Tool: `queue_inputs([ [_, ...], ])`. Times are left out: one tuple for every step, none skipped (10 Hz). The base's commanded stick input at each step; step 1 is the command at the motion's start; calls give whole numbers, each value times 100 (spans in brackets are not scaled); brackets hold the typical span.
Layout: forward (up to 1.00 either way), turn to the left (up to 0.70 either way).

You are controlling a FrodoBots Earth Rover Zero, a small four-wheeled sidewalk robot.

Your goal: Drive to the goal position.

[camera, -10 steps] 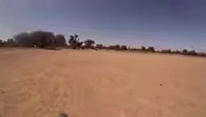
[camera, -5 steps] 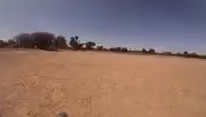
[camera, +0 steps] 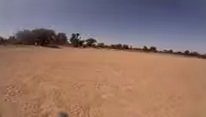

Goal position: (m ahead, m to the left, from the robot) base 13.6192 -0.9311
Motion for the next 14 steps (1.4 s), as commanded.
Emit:
queue_inputs([
  [50,-1],
  [50,-1],
  [50,-1],
  [50,-1],
  [50,-1],
  [50,-1],
  [50,-1],
  [50,-1],
  [50,-1],
  [50,-1],
  [50,-1],
  [50,-1],
  [50,-1],
  [50,-1],
])
